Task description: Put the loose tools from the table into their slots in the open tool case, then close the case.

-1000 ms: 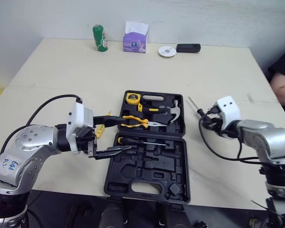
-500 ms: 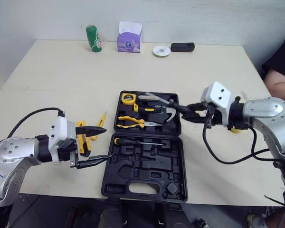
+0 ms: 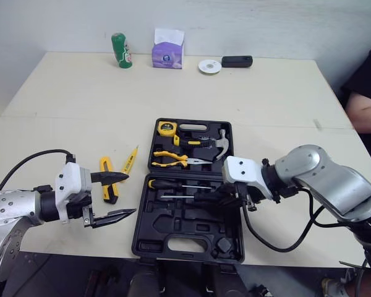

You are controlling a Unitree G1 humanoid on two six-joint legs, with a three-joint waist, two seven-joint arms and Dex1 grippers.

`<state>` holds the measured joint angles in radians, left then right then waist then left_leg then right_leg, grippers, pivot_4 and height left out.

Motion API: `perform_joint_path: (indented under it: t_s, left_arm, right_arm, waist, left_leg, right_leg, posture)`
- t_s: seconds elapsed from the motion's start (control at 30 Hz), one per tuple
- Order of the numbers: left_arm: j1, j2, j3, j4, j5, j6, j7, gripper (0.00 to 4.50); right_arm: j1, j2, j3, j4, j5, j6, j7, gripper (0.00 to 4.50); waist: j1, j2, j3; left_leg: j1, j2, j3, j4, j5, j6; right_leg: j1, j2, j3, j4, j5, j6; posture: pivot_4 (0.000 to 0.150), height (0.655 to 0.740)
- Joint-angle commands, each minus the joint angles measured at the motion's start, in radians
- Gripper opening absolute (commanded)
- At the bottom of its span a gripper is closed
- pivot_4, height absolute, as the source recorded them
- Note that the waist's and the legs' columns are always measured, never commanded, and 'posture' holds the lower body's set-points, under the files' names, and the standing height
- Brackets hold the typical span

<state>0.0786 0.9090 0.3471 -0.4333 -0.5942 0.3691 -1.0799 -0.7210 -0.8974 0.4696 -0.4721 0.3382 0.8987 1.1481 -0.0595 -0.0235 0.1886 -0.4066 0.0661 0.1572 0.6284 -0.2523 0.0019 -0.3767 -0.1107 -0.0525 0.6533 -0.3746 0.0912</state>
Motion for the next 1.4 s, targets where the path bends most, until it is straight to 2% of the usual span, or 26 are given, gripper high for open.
perform_joint_path:
  t_s: [0.03, 0.5, 1.07, 1.13, 1.17, 1.23, 1.4]
  left_arm:
    - [-0.001, 0.017, 0.026, -0.014, -0.003, -0.012, -0.018, 4.50]
    - [0.035, 0.029, 0.021, -0.049, -0.012, 0.015, -0.035, 4.50]
    - [0.028, 0.021, 0.009, -0.060, -0.009, 0.027, -0.029, 4.50]
    - [0.029, 0.020, 0.010, -0.062, -0.009, 0.028, -0.027, 4.50]
    - [0.030, 0.020, 0.011, -0.062, -0.009, 0.028, -0.026, 4.50]
    - [0.035, 0.022, 0.016, -0.062, -0.007, 0.030, -0.026, 4.50]
    - [0.056, 0.032, 0.029, -0.069, -0.012, 0.053, -0.027, 4.50]
  right_arm:
    - [-0.026, 0.015, 0.010, -0.023, -0.026, 0.012, -0.016, 1.01]
    - [-0.045, -0.015, 0.061, -0.008, -0.096, 0.049, -0.003, 1.01]
    - [-0.041, 0.019, 0.078, -0.026, -0.086, 0.156, -0.040, 1.01]
    - [-0.036, 0.016, 0.074, -0.035, -0.077, 0.155, -0.032, 2.09]
    - [-0.032, 0.026, 0.065, -0.031, -0.081, 0.148, -0.048, 2.36]
    - [-0.032, 0.012, 0.061, -0.037, -0.080, 0.133, -0.034, 3.16]
    - [-0.034, -0.068, 0.031, -0.071, -0.048, 0.142, 0.025, 3.16]
  waist:
    - [0.001, 0.000, 0.000]
    - [0.001, 0.000, 0.000]
    - [0.001, 0.000, 0.000]
    - [0.002, 0.000, 0.000]
    - [0.001, 0.000, 0.000]
    - [-0.001, 0.000, 0.000]
    - [0.002, 0.000, 0.000]
  left_leg:
    - [0.000, 0.000, 0.000, 0.000, 0.000, 0.000]
    - [0.000, 0.000, 0.000, 0.000, 0.000, 0.000]
    - [0.000, 0.000, 0.000, 0.000, 0.000, 0.000]
    - [0.000, 0.000, 0.000, 0.000, 0.000, 0.000]
    - [0.000, 0.000, 0.000, 0.000, 0.000, 0.000]
    - [0.000, 0.000, 0.000, 0.000, 0.000, 0.000]
    - [0.000, 0.000, 0.000, 0.000, 0.000, 0.000]
  right_leg:
    - [0.000, 0.000, 0.000, 0.000, 0.000, 0.000]
    - [0.000, 0.000, -0.001, 0.000, 0.000, 0.000]
    - [0.000, 0.000, -0.001, 0.000, 0.000, 0.000]
    - [0.000, 0.000, -0.001, 0.000, 0.000, 0.000]
    - [0.000, 0.000, -0.001, 0.000, 0.000, 0.000]
    - [0.000, 0.000, -0.001, 0.000, 0.000, 0.000]
    - [0.000, 0.000, -0.001, 0.000, 0.000, 0.000]
  posture:
    - [0.150, 0.7400]
    - [0.150, 0.7400]
    - [0.150, 0.7400]
    - [0.150, 0.7400]
    - [0.150, 0.7400]
    - [0.150, 0.7400]
    - [0.150, 0.7400]
